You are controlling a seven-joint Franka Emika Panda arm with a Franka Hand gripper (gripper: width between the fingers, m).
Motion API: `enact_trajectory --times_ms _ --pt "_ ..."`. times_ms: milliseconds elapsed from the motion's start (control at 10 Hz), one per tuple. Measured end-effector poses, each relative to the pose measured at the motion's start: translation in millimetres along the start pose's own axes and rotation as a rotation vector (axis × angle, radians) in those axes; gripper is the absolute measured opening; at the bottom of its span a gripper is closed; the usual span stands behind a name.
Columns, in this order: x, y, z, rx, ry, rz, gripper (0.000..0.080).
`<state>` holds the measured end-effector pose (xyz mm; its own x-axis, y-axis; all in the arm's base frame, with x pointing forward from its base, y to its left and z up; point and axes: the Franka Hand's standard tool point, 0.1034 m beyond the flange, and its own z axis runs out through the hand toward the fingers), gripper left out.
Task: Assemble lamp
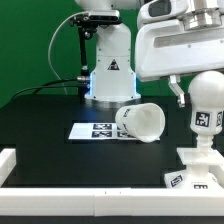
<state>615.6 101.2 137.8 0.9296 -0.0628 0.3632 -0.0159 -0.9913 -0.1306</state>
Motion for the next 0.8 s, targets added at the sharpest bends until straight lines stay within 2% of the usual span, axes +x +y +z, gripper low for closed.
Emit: enact_trajectory --times_ms 800 --pt "-12.2 7.9 20.1 -0.007 -0.02 -0.012 0.0574"
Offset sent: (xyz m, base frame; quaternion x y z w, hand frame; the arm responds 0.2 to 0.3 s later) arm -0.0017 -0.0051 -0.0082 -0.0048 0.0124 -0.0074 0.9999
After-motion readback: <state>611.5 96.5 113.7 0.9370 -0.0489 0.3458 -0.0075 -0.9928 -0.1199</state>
